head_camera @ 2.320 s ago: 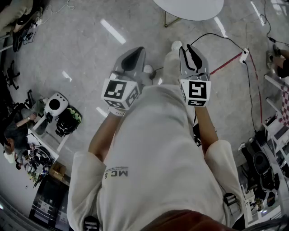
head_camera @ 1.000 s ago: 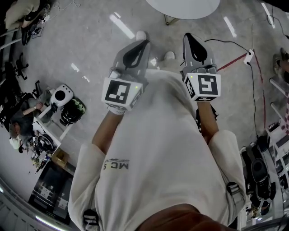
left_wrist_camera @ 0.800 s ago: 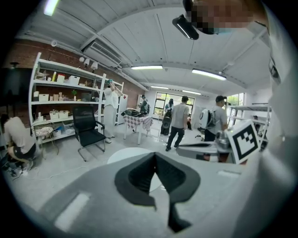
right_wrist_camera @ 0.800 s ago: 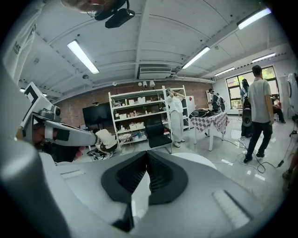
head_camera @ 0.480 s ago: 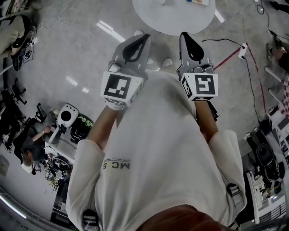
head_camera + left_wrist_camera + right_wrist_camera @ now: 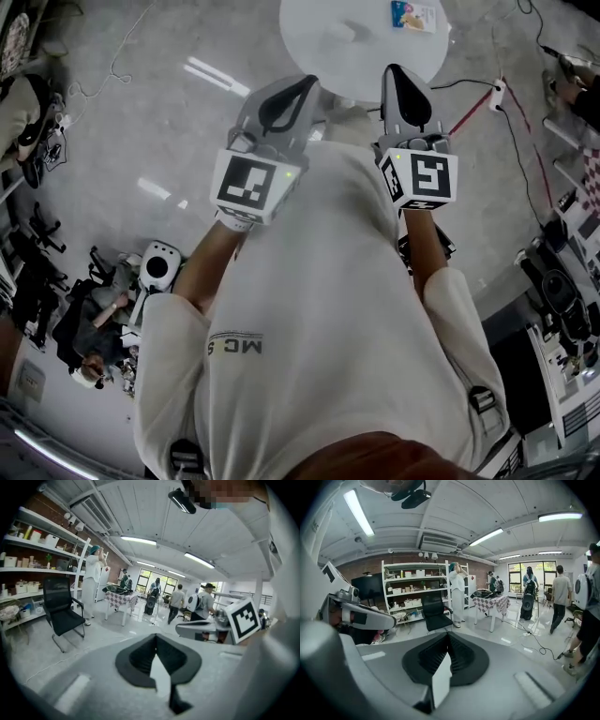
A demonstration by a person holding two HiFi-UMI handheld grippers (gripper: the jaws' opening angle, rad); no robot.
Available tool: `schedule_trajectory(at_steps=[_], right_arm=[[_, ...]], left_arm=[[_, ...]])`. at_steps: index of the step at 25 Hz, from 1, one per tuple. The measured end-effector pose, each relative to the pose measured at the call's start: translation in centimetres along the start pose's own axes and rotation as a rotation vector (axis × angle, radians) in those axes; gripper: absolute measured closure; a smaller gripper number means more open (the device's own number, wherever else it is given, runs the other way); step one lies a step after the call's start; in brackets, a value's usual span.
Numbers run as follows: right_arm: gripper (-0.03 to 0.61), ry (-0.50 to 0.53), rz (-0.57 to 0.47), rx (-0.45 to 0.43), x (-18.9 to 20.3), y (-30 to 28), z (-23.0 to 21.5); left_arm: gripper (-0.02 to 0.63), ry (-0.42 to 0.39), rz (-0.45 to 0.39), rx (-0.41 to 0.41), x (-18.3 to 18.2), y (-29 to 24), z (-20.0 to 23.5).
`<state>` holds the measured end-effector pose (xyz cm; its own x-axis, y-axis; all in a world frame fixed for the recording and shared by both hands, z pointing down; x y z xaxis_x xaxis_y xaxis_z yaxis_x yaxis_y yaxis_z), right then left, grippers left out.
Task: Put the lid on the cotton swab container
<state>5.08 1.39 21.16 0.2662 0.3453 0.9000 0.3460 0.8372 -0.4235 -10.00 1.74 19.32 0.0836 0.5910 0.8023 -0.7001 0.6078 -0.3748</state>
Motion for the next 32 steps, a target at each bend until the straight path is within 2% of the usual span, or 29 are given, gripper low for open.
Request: schedule_trajectory(at_steps=[7,13,18,21,32], right_arm=[[0.581,-0.007,0.034,-0.066,1.2,-4.6,-2.5],[0.581,0.035,0.05,-0.131,2.6,-7.7,-3.1],[0.581,0.047,0.082,-0.156,5.6,-11.9,-3.8],[0.581,0.047,0.101,-0.175,8.1,-14.5,-2.7],[0.581,0.029,0.145,-0.194,15.1,-20.1,-1.4]], left_arm=[[0.612,0.007,0.055,-0.019,-0.4,-5.3,2.2],[0.612,0.049,0.089,-0.04,1.3,-7.9,3.7],[0.612,0.083,0.113,-0.065,3.3,-11.5,6.5],[0.612,0.099,0.126,-0.084,4.8,-12.7,9.1],[0.613,0.144,0.168,-0.132,10.3,-17.0,14.2]])
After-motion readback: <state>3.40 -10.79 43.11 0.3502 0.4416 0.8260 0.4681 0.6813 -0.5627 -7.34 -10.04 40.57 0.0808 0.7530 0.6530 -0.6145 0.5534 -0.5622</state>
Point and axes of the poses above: the fingertips, and each gripper's own axes: y backward along the fingers, z to its left, x out of its underside, the point moved 5 cm from there along y, backward along the fingers, and after that the axes turned 12 degrees about y, right-handed, at the moved point
